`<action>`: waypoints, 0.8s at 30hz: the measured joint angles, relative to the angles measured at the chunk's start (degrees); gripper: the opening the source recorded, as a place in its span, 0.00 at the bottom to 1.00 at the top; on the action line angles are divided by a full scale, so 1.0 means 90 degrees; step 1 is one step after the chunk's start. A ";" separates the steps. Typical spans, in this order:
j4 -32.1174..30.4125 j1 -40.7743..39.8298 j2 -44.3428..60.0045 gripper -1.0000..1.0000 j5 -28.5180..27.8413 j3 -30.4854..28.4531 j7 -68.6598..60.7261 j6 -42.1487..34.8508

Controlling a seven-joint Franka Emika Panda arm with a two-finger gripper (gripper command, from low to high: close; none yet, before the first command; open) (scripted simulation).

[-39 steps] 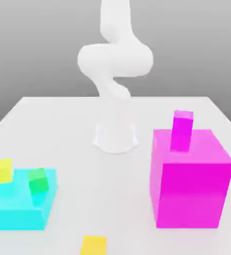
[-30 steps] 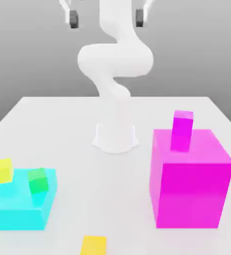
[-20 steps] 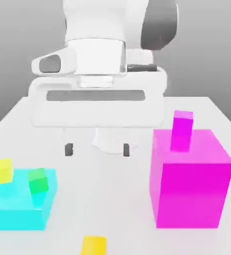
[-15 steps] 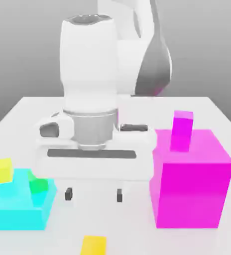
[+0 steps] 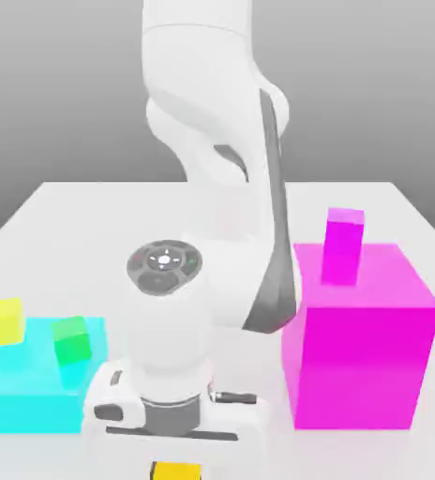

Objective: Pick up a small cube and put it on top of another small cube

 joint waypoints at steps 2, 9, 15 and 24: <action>-0.0050 0.0019 -0.0243 0.00 -0.0027 -0.0026 0.0019 -0.0195; -0.0598 -0.0144 -0.1782 0.00 -0.0179 -0.0424 0.0373 -0.1184; -0.1354 -0.0840 -0.3168 0.00 -0.0504 -0.0977 0.1089 -0.1797; -0.2326 -0.1598 -0.4260 0.00 -0.0827 -0.1356 0.1882 -0.1902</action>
